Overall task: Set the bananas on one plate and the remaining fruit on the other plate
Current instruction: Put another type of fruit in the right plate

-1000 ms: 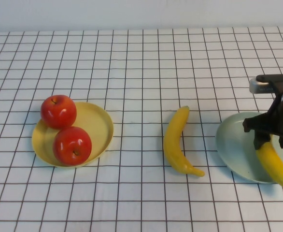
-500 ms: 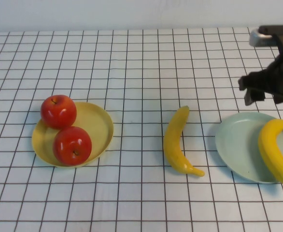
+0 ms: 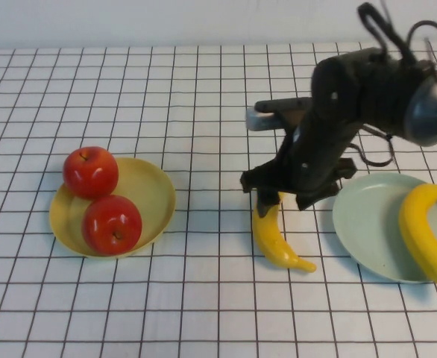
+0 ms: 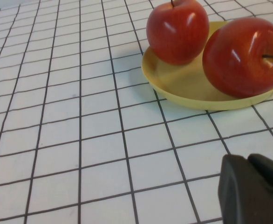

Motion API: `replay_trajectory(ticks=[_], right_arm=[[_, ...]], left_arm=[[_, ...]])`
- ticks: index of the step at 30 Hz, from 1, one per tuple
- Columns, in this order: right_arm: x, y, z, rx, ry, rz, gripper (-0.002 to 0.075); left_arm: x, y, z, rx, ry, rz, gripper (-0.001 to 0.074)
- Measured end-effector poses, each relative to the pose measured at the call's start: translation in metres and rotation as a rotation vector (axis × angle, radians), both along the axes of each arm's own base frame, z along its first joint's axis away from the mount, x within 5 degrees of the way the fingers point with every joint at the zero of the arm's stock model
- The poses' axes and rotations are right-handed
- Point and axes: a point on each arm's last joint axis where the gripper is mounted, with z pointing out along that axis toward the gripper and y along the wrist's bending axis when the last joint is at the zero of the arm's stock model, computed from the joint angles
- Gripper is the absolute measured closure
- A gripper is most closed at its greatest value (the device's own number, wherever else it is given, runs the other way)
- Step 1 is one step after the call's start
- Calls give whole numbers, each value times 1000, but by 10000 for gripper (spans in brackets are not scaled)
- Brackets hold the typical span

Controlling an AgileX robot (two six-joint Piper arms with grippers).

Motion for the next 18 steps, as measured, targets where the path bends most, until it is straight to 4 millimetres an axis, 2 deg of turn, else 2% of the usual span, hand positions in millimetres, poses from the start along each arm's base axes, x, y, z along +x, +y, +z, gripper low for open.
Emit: replay_trajectory(ticks=[3,6,10,14,18], right_arm=[[4,23,-9,-16,24,25,252],[11,37,-22,-60,58,19,251],[18,43,-29,-112,97,4,250],[24,47,-46,-130,123,-10,260],[25,46,-50,-153,124,-18,347]], left_arm=[[0,0,0,0,0,0,740],[0,0,0,0,0,0,740],[0,0,0,0,0,0,740],[0,0,0,0,0,0,740],[0,0,0,0,0,0,740]])
